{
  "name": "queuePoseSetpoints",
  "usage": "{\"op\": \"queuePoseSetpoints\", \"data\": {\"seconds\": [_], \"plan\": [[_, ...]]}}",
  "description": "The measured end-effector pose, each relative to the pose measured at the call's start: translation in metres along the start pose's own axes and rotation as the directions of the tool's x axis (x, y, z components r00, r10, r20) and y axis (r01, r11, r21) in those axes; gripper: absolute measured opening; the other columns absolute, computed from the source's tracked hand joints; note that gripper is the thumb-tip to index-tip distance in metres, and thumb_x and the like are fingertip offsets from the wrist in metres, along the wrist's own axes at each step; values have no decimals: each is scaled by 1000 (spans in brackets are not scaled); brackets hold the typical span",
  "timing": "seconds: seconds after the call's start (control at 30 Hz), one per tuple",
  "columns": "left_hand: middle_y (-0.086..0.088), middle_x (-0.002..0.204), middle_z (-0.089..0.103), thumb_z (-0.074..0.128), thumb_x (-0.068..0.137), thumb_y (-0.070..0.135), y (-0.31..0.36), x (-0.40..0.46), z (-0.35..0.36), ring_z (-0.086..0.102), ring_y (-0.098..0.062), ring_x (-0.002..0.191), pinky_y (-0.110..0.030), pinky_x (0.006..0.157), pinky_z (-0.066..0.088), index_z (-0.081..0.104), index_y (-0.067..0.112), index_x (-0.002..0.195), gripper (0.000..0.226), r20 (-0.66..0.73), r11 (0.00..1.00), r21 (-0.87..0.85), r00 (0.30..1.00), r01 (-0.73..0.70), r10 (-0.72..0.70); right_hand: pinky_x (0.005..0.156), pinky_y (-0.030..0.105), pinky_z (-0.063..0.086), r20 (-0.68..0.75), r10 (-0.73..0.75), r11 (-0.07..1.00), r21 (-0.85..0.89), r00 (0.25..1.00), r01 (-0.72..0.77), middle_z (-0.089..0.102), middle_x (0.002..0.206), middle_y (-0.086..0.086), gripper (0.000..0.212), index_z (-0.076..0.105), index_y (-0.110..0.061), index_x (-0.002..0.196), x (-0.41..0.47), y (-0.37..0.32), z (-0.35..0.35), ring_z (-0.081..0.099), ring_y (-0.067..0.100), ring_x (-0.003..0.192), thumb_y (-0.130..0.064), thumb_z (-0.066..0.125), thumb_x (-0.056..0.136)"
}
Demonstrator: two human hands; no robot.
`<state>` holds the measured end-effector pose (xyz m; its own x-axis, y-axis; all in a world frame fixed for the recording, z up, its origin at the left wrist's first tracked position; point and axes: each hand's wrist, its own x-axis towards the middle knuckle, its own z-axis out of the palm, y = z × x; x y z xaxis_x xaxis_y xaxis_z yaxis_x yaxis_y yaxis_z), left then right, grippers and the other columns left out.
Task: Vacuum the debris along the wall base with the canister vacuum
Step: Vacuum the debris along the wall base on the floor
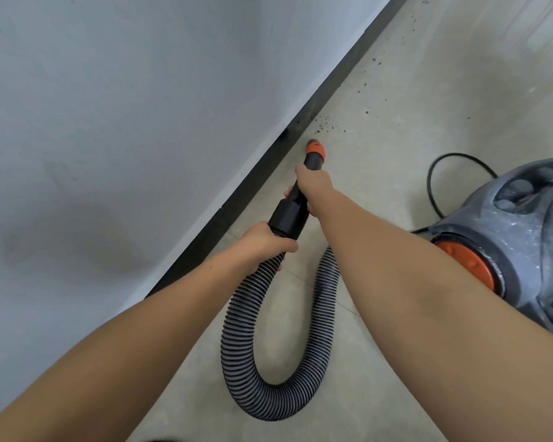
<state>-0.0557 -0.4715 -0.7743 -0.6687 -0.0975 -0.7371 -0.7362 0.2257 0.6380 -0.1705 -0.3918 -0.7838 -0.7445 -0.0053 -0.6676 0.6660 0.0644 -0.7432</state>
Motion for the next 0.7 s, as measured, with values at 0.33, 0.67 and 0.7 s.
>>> {"op": "queuePoseSetpoints", "data": {"seconds": [0.33, 0.67, 0.7], "plan": [[-16, 98, 63, 73, 73, 13, 6, 6, 60, 64, -29, 83, -37, 68, 57, 56, 8, 111, 42, 122, 995, 91, 992, -37, 25, 58, 34, 53, -167, 27, 997, 73, 986, -15, 56, 72, 12, 21, 43, -5, 108, -5, 15, -75, 59, 22, 54, -20, 50, 94], [-11, 73, 59, 71, 73, 11, -22, -13, 74, 56, -23, 55, -30, 53, 50, 58, 6, 100, 31, 71, 1000, 10, 997, 25, -25, 54, 32, 53, -139, 23, 1000, 5, 990, -22, 59, 69, 12, 27, 47, -4, 113, -19, 38, -71, 60, 22, 50, -21, 52, 91], [-11, 72, 59, 71, 70, 12, -23, -20, 71, 56, -23, 55, -32, 55, 52, 57, 7, 98, 32, 55, 1000, 13, 998, 24, -25, 56, 32, 53, -120, 37, 999, 2, 992, -37, 59, 69, 12, 26, 47, -5, 111, -25, 37, -70, 60, 22, 51, -21, 52, 92]]}}
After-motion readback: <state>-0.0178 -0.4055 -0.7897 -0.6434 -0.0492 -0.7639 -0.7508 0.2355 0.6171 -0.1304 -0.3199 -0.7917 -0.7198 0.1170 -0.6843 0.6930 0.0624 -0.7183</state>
